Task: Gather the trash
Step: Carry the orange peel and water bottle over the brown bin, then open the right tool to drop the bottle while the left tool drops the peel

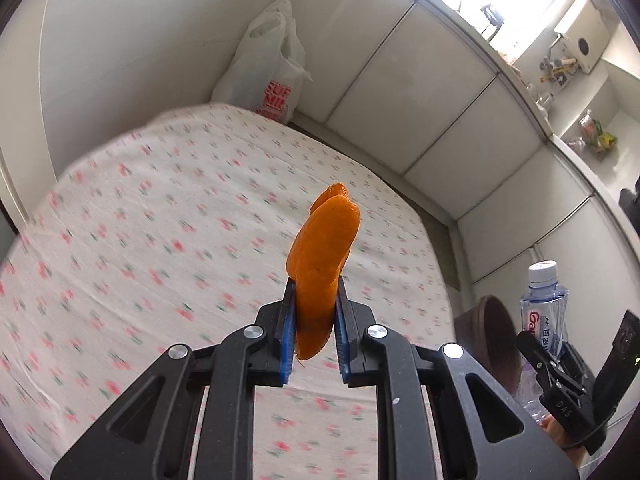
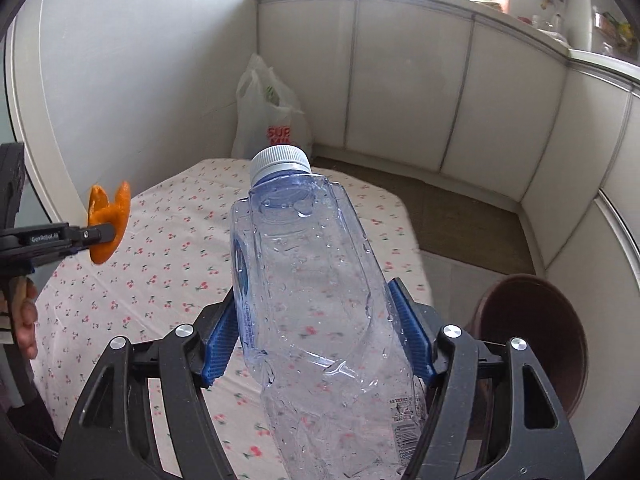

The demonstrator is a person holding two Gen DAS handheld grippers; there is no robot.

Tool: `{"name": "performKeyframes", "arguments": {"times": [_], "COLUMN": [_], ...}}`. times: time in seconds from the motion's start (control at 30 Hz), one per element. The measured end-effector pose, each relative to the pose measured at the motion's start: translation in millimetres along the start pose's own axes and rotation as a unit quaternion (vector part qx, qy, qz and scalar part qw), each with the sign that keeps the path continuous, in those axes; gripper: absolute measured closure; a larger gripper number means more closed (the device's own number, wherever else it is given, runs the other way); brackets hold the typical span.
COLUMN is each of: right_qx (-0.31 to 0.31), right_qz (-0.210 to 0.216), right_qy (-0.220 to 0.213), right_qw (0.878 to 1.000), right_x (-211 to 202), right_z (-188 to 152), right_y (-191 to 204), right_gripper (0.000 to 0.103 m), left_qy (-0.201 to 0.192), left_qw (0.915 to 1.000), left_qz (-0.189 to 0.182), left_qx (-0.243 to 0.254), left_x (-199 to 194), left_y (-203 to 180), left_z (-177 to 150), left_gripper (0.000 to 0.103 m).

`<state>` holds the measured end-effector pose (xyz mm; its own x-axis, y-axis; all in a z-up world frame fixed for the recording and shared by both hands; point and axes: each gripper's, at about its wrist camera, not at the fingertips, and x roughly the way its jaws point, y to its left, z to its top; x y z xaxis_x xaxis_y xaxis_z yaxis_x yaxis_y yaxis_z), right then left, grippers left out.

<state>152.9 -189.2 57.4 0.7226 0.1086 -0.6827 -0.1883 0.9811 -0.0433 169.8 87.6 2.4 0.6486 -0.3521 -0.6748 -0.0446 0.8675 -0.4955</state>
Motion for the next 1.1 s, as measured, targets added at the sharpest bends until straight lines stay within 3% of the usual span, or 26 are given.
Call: {"name": "performKeyframes", "arguments": {"times": [0.17, 0.47, 0.77, 0.83, 0.87, 1.1], "right_qx": [0.066, 0.187, 0.298, 0.326, 0.335, 0.388], "right_qz": [-0.013, -0.064, -0.143, -0.166, -0.174, -0.232], "right_qy": [-0.026, -0.066, -0.069, -0.068, -0.068, -0.063], "right_qw": [0.997, 0.978, 0.941, 0.928, 0.923, 0.890], "right_x": [-14, -33, -36, -34, -35, -43], "right_z": [-14, -29, -58, -66, -68, -85], "right_y": [-57, -158, -243, -259, -264, -291], "right_gripper": [0.036, 0.036, 0.034, 0.013, 0.009, 0.007], "left_qy": [0.024, 0.042, 0.080, 0.089, 0.094, 0.120], "left_qw": [0.9993, 0.9919, 0.9802, 0.9771, 0.9747, 0.9619], "left_qz": [-0.018, -0.075, -0.114, -0.120, -0.123, -0.127], "left_qx": [0.023, 0.093, 0.141, 0.152, 0.161, 0.210], "left_x": [18, 44, 82, 92, 98, 133], "left_y": [-57, -175, -264, -283, -294, -346], "left_z": [-12, -31, -57, -63, -67, -87], "left_gripper": [0.086, 0.086, 0.086, 0.086, 0.086, 0.086]}}
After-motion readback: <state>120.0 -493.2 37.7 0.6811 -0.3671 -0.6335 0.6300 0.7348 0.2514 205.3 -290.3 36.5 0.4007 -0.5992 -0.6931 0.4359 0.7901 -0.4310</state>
